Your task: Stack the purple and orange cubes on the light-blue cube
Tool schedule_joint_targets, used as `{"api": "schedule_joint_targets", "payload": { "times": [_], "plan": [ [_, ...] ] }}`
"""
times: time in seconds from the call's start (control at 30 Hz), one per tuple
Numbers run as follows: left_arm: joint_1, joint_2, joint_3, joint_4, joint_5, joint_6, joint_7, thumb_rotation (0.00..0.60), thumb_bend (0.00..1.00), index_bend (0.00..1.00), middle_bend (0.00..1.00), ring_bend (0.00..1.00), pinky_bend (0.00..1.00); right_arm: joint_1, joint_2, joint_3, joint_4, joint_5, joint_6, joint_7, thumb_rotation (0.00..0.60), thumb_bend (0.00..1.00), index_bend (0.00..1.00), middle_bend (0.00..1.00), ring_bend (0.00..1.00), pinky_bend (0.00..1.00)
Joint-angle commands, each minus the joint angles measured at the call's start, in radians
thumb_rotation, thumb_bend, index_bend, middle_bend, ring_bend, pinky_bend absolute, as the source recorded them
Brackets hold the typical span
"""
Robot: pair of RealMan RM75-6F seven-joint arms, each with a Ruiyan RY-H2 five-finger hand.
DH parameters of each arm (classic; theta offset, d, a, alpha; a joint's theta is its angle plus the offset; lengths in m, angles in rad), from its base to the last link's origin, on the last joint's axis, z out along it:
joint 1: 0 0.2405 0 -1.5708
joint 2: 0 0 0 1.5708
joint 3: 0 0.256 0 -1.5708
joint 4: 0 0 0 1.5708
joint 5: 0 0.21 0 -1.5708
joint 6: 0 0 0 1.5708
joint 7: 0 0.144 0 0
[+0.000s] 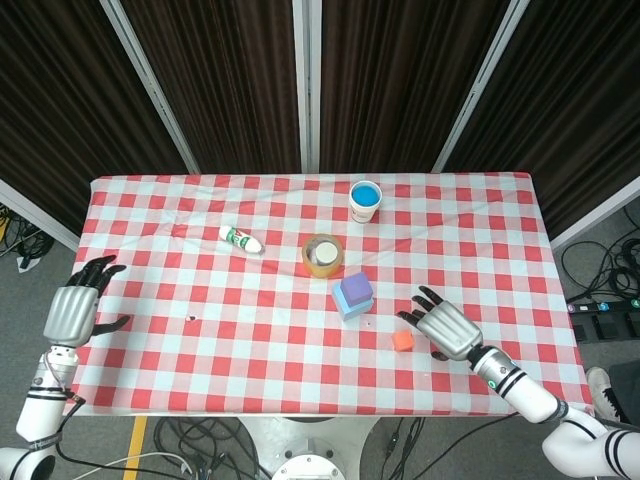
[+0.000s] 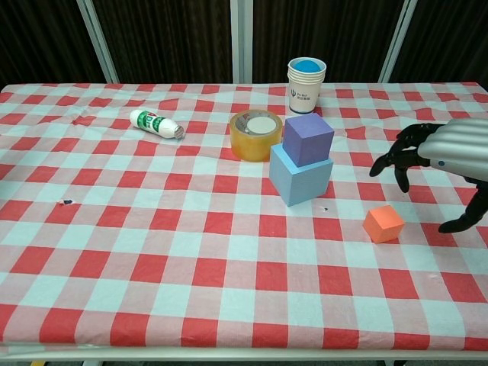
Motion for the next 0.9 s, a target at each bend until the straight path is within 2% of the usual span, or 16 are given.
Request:
{"api": "schedule_joint_targets", "payload": {
  "times": [0.03,0.47,0.9],
  "plan": [
    [0.000,0.000,-0.001,0.002,-0.003,-0.002,-0.002,0.600,0.11,0.28,0.24,0.16,0.29,0.007,-0.035,0.014,0.035,-0.004,-0.006,0.008,0.600,0.00,0.19,0.40,0.14,0.08],
    [0.002,0.000,-0.003,0.007,-0.005,-0.001,-0.004,0.600,0.11,0.28,0.24,0.16,0.29,0.012,-0.107,0.024,0.078,-0.016,-0.012,0.042,0.600,0.01,0.19,0.41,0.15,0.08],
    [0.004,0.003,-0.005,0.008,-0.009,-0.002,-0.010,0.600,0.11,0.28,0.24,0.16,0.29,0.012,-0.151,0.030,0.111,-0.005,-0.026,0.027,0.600,0.05,0.19,0.46,0.19,0.08]
  ]
}}
